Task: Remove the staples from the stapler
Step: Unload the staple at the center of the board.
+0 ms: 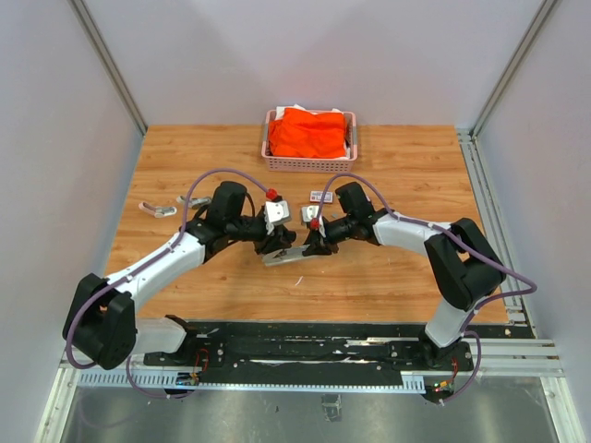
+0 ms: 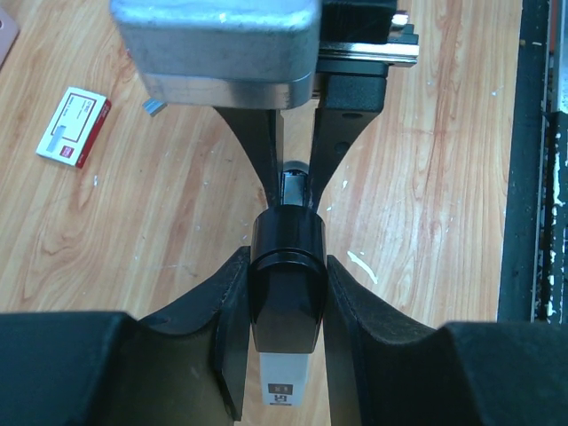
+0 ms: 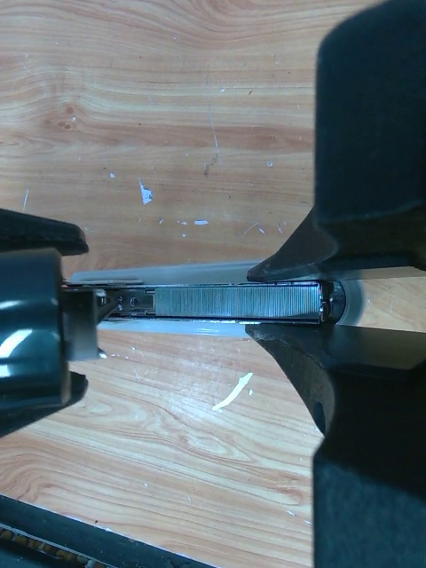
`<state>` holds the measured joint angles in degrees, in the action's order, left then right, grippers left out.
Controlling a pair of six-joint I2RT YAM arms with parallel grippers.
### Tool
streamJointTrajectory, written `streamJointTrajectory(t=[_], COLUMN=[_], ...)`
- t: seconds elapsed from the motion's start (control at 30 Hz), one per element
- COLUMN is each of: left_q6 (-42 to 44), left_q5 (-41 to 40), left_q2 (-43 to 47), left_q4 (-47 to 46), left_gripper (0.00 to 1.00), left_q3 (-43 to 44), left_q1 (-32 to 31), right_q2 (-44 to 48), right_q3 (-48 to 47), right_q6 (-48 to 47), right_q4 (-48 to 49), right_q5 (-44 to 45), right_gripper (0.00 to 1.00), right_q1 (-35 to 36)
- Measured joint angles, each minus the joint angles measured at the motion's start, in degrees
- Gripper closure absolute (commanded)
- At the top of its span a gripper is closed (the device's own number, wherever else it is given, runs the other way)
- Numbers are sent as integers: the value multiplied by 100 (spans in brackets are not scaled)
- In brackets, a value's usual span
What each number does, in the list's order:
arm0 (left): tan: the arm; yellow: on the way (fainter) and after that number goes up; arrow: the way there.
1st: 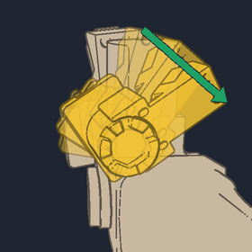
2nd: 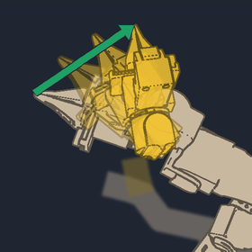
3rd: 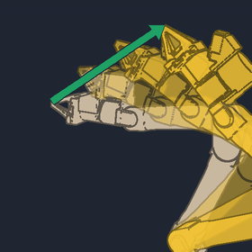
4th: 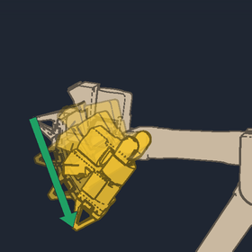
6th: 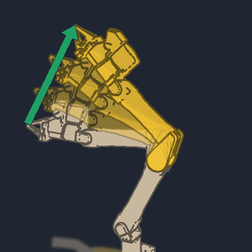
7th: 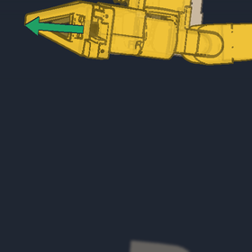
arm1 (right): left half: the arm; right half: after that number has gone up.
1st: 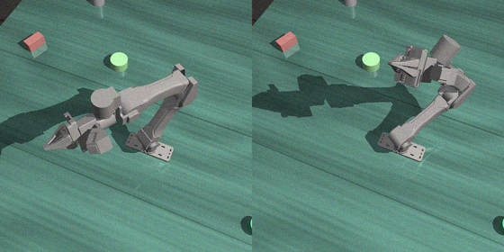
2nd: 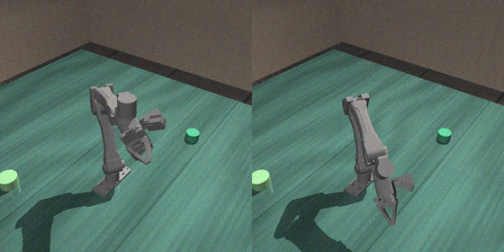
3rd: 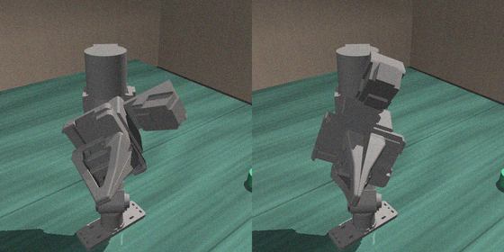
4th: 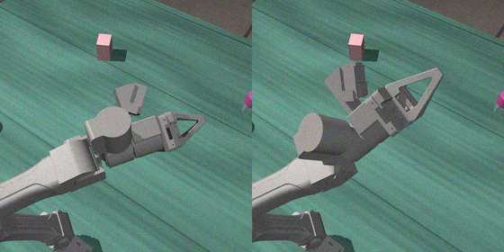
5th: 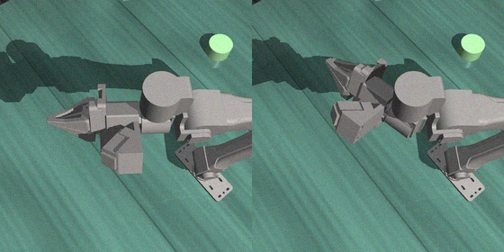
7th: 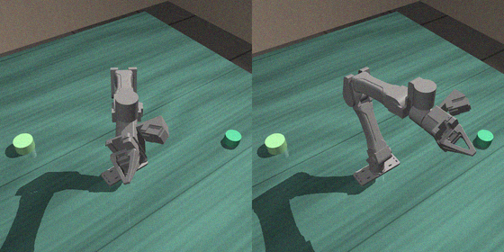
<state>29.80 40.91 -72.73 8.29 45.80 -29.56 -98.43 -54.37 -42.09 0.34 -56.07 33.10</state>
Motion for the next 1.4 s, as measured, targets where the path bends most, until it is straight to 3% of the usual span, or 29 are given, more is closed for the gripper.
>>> streamJointTrajectory(t=[0.23,0.43,1.4], left_q6=[-293,79,1834], left_q5=[415,562,-505], left_q2=[22,166,1128], left_q4=[-149,46,1349], left_gripper=[100,100,100], left_q3=[-68,-83,-549], left_q1=[479,699,1250], right_q2=[-7,-87,-573], right_q3=[-7,-87,-398], right_q6=[7,7,-175], right_q4=[44,116,-17], right_q5=[35,129,734], right_gripper=[86,86,91], right_q1=[-4,-11,-7])
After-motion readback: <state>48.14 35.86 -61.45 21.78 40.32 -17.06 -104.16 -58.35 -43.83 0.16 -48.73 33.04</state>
